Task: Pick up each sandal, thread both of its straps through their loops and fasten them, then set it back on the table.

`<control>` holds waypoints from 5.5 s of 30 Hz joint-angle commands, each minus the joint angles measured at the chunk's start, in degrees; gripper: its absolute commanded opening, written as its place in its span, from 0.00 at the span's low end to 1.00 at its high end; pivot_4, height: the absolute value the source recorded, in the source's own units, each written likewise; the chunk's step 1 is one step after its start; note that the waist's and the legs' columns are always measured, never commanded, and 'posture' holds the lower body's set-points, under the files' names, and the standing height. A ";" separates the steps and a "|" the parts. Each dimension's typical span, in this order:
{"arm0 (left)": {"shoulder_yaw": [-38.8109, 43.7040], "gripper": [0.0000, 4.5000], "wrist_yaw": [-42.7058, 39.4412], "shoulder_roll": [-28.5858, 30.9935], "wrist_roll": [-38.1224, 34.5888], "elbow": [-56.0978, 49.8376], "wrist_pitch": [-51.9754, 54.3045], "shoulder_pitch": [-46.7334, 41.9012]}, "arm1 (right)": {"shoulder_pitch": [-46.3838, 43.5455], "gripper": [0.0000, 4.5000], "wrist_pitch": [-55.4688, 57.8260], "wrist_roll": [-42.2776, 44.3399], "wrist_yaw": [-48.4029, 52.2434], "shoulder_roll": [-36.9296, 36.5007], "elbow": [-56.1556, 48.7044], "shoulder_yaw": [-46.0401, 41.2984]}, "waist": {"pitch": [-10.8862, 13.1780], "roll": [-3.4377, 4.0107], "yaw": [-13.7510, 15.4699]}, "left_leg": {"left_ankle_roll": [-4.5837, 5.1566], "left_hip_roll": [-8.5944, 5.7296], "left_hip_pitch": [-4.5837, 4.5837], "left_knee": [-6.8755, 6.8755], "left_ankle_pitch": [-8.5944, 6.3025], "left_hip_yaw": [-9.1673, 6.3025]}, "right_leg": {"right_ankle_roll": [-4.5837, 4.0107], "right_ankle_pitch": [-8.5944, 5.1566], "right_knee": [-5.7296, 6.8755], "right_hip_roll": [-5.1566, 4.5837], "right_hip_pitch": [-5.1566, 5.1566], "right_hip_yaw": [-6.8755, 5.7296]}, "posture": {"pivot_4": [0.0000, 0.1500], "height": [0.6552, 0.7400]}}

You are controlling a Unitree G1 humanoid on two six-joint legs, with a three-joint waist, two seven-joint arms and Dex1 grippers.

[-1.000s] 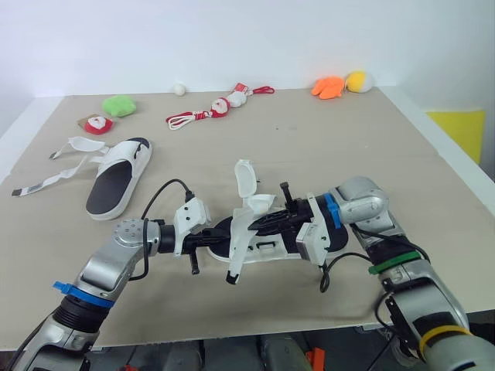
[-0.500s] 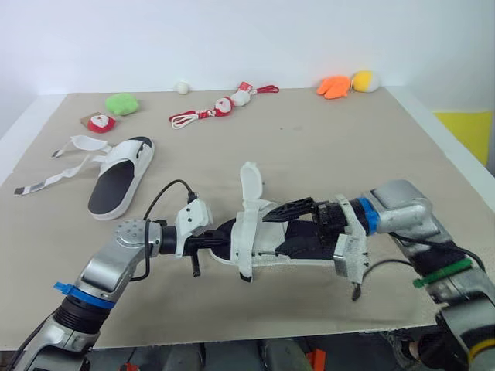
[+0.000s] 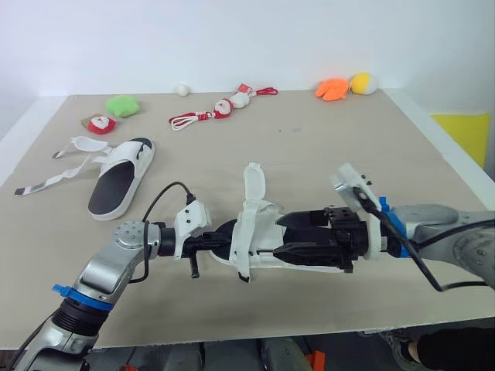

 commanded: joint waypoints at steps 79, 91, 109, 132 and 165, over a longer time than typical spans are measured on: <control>-1.56 0.00 2.89 -2.28 1.38 0.32 1.67 2.20 | -21.06 0.99 42.33 -11.54 -16.85 35.70 34.09 -11.76 | -0.03 0.01 0.05 | 0.12 0.02 -0.57 0.10 -0.03 -0.13 | 0.20 0.16 -0.05 0.15 -0.35 -0.03 | 1.00 1.00; -1.80 0.00 2.76 -2.43 1.37 0.29 1.60 2.31 | -18.68 0.87 42.24 -19.55 -24.76 42.83 30.00 -19.45 | -0.03 0.01 0.05 | 0.13 0.03 -0.57 0.11 -0.03 -0.13 | 0.22 0.18 -0.05 0.15 -0.34 -0.03 | 1.00 1.00; -1.83 0.00 2.85 -2.65 1.34 0.23 1.67 2.40 | -18.20 0.01 42.33 -20.70 -24.12 45.27 28.22 -22.69 | -0.03 0.02 0.04 | 0.13 0.03 -0.58 0.07 -0.03 -0.13 | 0.19 0.16 -0.05 0.15 -0.37 -0.03 | 1.00 1.00; -1.81 0.00 2.85 -2.93 1.29 -0.07 1.82 3.25 | -11.18 0.99 34.87 -12.32 -41.44 44.13 15.13 -18.19 | -0.05 -0.01 0.08 | 0.12 -0.02 -0.61 -0.03 -0.03 -0.13 | 0.15 0.09 -0.10 0.08 -0.38 -0.02 | 1.00 1.00; -1.79 0.00 3.61 -3.19 1.13 -0.67 2.24 3.64 | -11.49 0.01 30.22 -29.24 -36.64 54.96 15.65 -21.08 | -0.06 0.00 0.04 | 0.12 0.01 -0.60 -0.08 -0.03 -0.13 | 0.14 0.09 -0.15 0.09 -0.40 -0.04 | 1.00 1.00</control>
